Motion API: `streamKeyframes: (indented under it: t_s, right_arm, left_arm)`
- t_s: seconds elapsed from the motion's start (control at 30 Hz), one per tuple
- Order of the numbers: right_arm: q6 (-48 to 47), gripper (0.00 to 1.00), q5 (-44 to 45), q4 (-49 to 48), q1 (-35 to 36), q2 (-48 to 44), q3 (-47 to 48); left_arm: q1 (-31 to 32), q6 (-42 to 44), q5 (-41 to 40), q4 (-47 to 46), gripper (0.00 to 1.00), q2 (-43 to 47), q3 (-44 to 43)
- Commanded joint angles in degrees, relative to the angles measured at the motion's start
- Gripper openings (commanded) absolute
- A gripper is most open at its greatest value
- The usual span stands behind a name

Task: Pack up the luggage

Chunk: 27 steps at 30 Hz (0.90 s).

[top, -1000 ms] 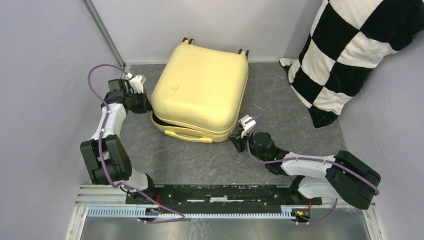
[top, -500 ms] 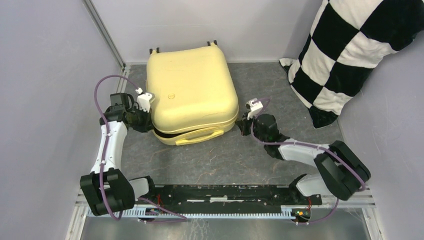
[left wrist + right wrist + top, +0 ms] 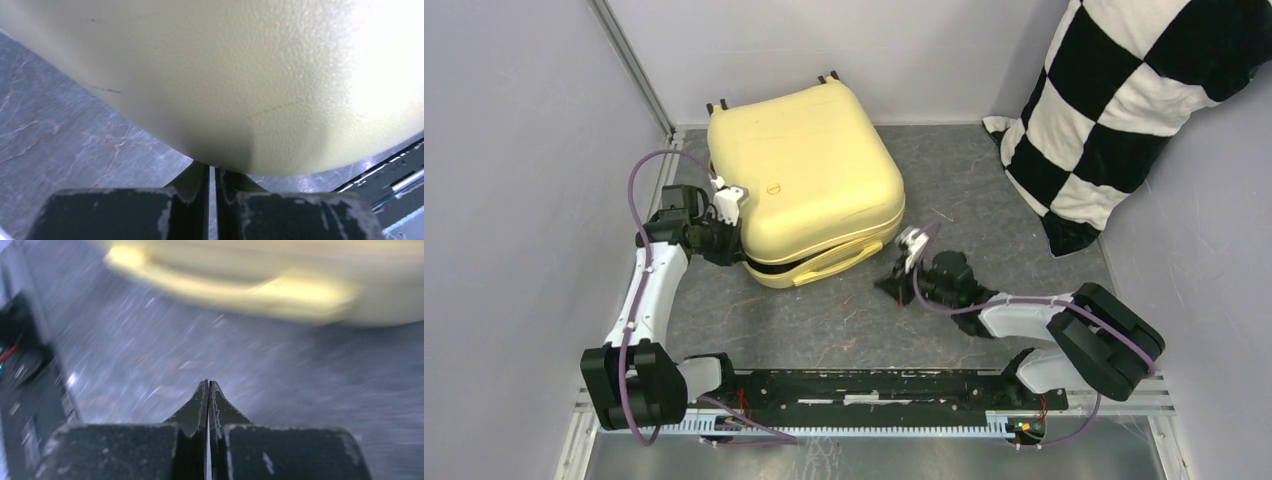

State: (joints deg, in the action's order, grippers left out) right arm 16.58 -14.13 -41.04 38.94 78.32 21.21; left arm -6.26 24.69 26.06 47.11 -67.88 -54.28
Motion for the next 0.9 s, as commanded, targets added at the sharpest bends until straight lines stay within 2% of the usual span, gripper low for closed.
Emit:
streamKeyframes:
  t_s: [0.0, 0.1, 0.17, 0.2, 0.23, 0.27, 0.33, 0.4, 0.53, 0.7, 0.87]
  right_arm:
    - [4.2, 0.0, -6.2, -5.3, 6.7, -0.1, -3.2]
    - [2.1, 0.0, -4.6, -1.3, 8.3, -0.3, -0.1]
    - [-0.3, 0.0, -1.3, 3.9, 7.2, -2.8, 0.9]
    - [-0.7, 0.03, -0.7, 5.4, 5.5, -4.4, 0.5]
    - [0.0, 0.15, -1.2, 6.2, 0.2, -7.1, -0.8]
    - [0.7, 0.22, -2.2, 6.0, -3.3, -8.8, -1.9]
    - [0.4, 0.42, -3.1, 6.8, -11.7, -12.6, -3.1]
    - [-4.2, 0.49, -4.3, 9.5, -17.6, -13.7, -1.3]
    - [-9.0, 0.57, -11.8, 7.6, -24.7, -8.7, 2.2]
    - [-6.7, 0.6, -24.8, -1.9, -28.4, 2.5, 6.6]
    - [-7.5, 0.67, -26.7, -9.1, -28.4, 9.9, 10.5]
  left_arm:
    - [4.5, -6.0, 8.3, -7.1, 0.02, -0.5, 1.7]
    - [5.0, -6.2, 8.0, -7.5, 0.02, -0.3, 2.0]
    - [5.0, -6.0, 6.1, -7.5, 0.02, -0.4, 1.7]
    - [5.0, -5.9, 5.5, -7.4, 0.02, -0.3, 1.5]
    - [4.8, -5.6, 3.9, -7.3, 0.02, -0.4, 1.0]
    - [4.6, -5.6, 3.2, -7.4, 0.02, -0.4, 0.7]
    - [3.2, -6.0, 1.9, -7.9, 0.02, -0.7, -0.2]
    - [1.6, -6.8, 1.7, -8.1, 0.02, -1.4, -1.4]
    - [0.2, -7.9, 0.2, -8.4, 0.02, -1.9, -2.8]
    - [0.2, -8.5, -0.7, -8.4, 0.02, -0.7, -3.1]
    - [0.0, -8.5, -1.0, -7.5, 0.02, -0.3, -4.6]
